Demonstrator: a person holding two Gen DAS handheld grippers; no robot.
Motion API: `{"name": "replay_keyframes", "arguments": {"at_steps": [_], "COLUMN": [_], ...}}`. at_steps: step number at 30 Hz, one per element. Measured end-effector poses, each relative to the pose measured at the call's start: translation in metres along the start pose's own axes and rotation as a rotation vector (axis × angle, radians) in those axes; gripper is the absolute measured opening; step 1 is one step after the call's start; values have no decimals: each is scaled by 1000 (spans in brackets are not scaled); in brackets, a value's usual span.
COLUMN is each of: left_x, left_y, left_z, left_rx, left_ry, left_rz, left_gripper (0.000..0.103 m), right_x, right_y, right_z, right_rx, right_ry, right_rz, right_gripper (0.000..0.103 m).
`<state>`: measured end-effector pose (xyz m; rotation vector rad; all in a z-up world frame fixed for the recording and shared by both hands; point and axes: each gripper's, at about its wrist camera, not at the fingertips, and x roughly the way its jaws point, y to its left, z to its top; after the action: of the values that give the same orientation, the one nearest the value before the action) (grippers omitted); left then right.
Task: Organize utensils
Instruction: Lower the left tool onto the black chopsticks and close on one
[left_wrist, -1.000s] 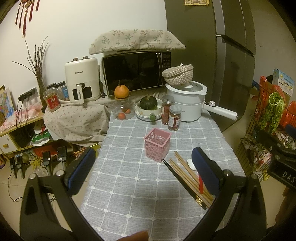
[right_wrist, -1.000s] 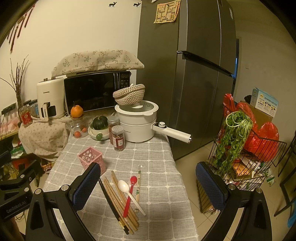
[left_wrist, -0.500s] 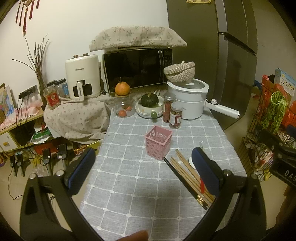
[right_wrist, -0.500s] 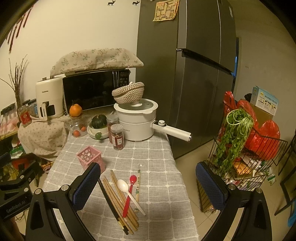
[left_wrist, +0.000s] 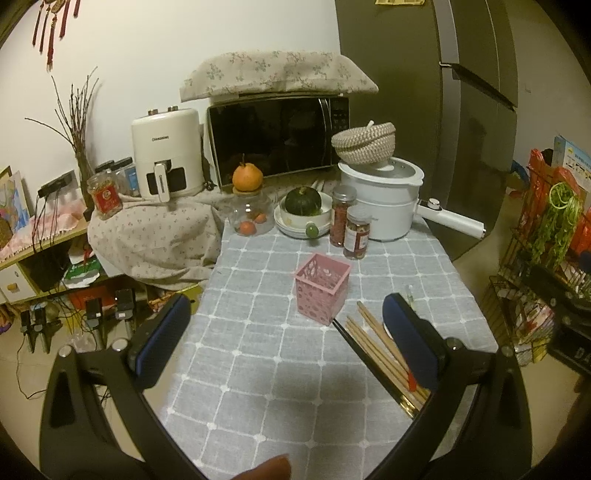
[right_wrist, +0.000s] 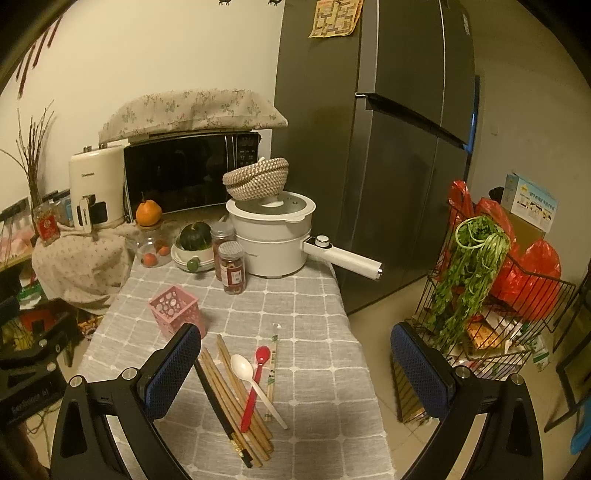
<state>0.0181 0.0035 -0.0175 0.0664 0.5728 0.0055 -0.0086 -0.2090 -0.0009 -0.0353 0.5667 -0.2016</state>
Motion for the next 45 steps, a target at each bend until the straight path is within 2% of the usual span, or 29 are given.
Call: {"name": "replay_keyframes", "arguments": {"at_steps": [2, 5, 8, 14, 16, 18, 20, 21, 24, 27, 36, 45], "left_x": [11, 30, 51, 112, 137, 160, 178, 190, 216, 240, 259, 265], "left_y": [2, 6, 4, -1, -3, -5, -12, -17, -24, -32, -48, -60], "left_z": [2, 4, 1, -12, -17, -24, -31, -37, -53, -68, -79, -78], "left_rx": [11, 1, 9, 3, -26, -49, -40, -36, -81, -146, -177, -161], "left_ry": [35, 110, 179, 324, 396, 454, 476, 498, 583, 657, 686, 696], "left_rz": [-11, -67, -118, -141, -187, -219, -215, -213, -260, -301, -305, -251], "left_gripper": [103, 103, 103, 100, 94, 76, 66, 57, 32, 24, 19, 18], "right_x": [2, 7, 17, 56, 73, 95, 117, 127, 148, 159, 168, 162], "right_y": [1, 2, 3, 7, 8, 9, 9, 10, 6, 1, -6, -9], "right_z": [1, 2, 4, 10, 7, -1, -13, -16, -23, -26, -31, -30], "right_rx": [-8, -25, -37, -47, -50, -44, -43, -47, -40, -31, -10, -9], "right_ry": [3, 7, 52, 168, 204, 252, 319, 353, 406, 429, 467, 458], "right_rz": [-3, -6, 0, 19, 29, 65, 107, 120, 115, 109, 106, 109], "right_gripper": [103, 103, 103, 103, 103, 103, 103, 103, 102, 102, 102, 103]}}
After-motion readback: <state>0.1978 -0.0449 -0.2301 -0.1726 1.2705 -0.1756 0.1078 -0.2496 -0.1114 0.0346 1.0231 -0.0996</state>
